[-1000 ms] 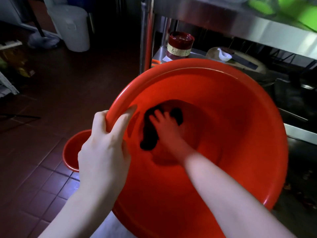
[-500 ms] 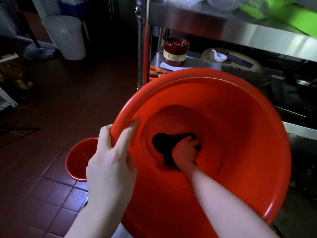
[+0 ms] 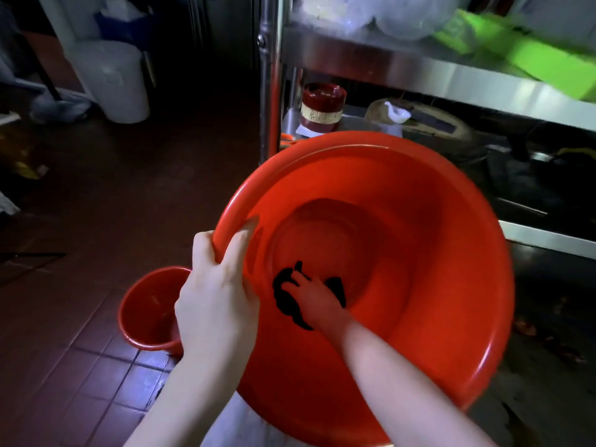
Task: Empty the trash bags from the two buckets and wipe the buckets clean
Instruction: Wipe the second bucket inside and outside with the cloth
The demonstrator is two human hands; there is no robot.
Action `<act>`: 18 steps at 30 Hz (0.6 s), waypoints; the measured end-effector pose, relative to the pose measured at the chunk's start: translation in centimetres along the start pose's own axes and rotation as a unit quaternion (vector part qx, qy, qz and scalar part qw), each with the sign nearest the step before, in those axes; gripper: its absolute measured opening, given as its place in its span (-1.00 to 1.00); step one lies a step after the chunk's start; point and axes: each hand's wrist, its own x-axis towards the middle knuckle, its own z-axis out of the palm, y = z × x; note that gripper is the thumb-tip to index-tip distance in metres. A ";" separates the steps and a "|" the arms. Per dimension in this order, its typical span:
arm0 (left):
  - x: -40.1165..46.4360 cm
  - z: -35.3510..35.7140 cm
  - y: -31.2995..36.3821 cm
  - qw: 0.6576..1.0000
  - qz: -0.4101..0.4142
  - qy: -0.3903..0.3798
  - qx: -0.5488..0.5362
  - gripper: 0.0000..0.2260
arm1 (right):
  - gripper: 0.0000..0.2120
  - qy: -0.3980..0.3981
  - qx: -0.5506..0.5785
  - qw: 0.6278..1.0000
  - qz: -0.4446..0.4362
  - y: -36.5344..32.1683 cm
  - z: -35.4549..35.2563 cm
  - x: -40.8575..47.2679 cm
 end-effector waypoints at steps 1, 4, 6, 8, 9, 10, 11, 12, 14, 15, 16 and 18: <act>-0.1 -0.2 -0.1 1.000 0.000 -0.005 -0.002 -0.38 | -0.47 0.002 0.012 1.000 0.013 0.1 -0.7 -0.6; -0.5 -0.9 -0.4 0.999 -0.004 -0.044 -0.011 -0.39 | -0.48 0.067 0.082 0.993 0.050 0.7 -4.9 -2.8; -0.3 -1.5 -0.8 0.997 -0.009 -0.077 -0.020 -0.43 | -0.44 0.167 0.133 0.975 0.069 0.7 -7.9 -5.4; -0.2 -2.1 -1.2 0.993 -0.004 -0.114 -0.029 -0.44 | -0.41 0.268 0.152 0.948 0.081 0.4 -10.4 -9.0; -0.2 -2.5 -1.3 0.990 0.000 -0.135 -0.028 -0.42 | -0.39 0.306 0.153 0.936 0.085 0.3 -11.5 -10.9; -0.2 -3.0 -1.3 0.988 0.004 -0.155 -0.024 -0.41 | -0.38 0.337 0.154 0.925 0.087 0.1 -12.7 -12.9; -0.2 -3.5 -1.4 0.985 0.004 -0.171 -0.018 -0.40 | -0.38 0.365 0.156 0.914 0.087 -0.1 -13.8 -14.7; -0.1 -4.0 -1.3 0.982 -0.001 -0.187 -0.011 -0.39 | -0.38 0.390 0.157 0.903 0.093 -0.3 -15.0 -16.5; 0.2 -5.0 -1.1 0.973 -0.030 -0.228 0.000 -0.36 | -0.41 0.435 0.142 0.882 0.113 -0.5 -17.0 -19.6; 0.4 -5.4 -1.0 0.965 -0.052 -0.257 0.002 -0.34 | -0.42 0.456 0.130 0.872 0.124 -0.6 -17.8 -21.1; 0.6 -5.9 -1.0 0.955 -0.079 -0.286 -0.005 -0.32 | -0.44 0.473 0.121 0.863 0.132 -0.7 -18.6 -22.4; 0.4 -7.0 -1.0 0.938 -0.133 -0.319 -0.034 -0.31 | -0.46 0.496 0.114 0.850 0.137 -0.6 -19.4 -24.6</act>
